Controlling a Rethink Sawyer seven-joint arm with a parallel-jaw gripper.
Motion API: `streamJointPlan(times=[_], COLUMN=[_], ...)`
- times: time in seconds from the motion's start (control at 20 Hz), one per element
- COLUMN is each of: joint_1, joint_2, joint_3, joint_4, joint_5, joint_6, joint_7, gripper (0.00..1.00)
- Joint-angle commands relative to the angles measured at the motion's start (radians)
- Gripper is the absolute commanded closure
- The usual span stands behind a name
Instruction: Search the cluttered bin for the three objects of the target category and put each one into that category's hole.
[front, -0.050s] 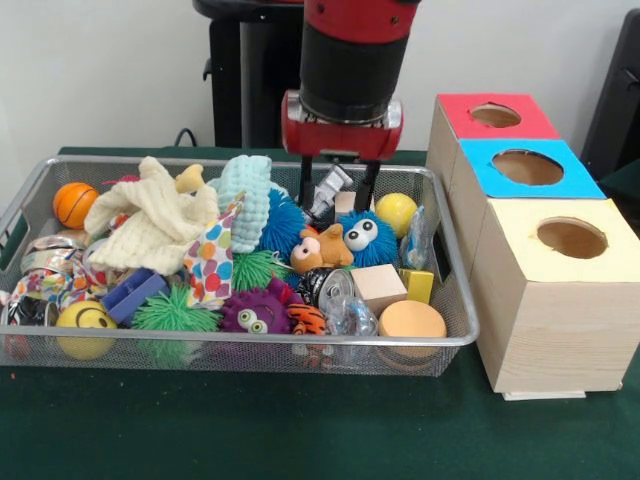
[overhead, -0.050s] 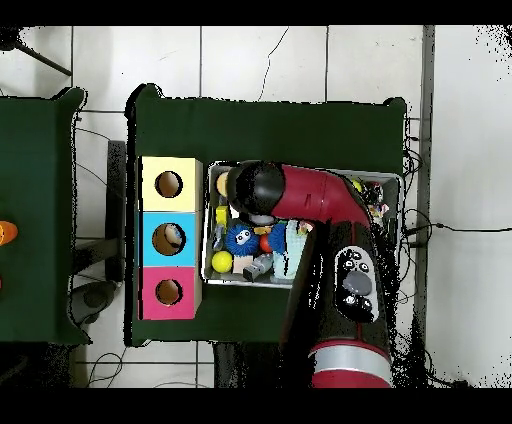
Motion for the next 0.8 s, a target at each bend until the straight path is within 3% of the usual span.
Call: streamJointPlan(times=[0.05,0.4,0.8], joint_1=[-0.006,0.037,0.065], joint_2=[0.063,0.059,0.106], joint_3=[0.087,0.076,0.077], joint_4=[0.017,0.025,-0.045], joint_5=[-0.073,-0.082,-0.082], joint_6=[-0.059,-0.073,-0.047], joint_7=[-0.004,0.06,0.079], gripper=[0.0,0.0,0.0])
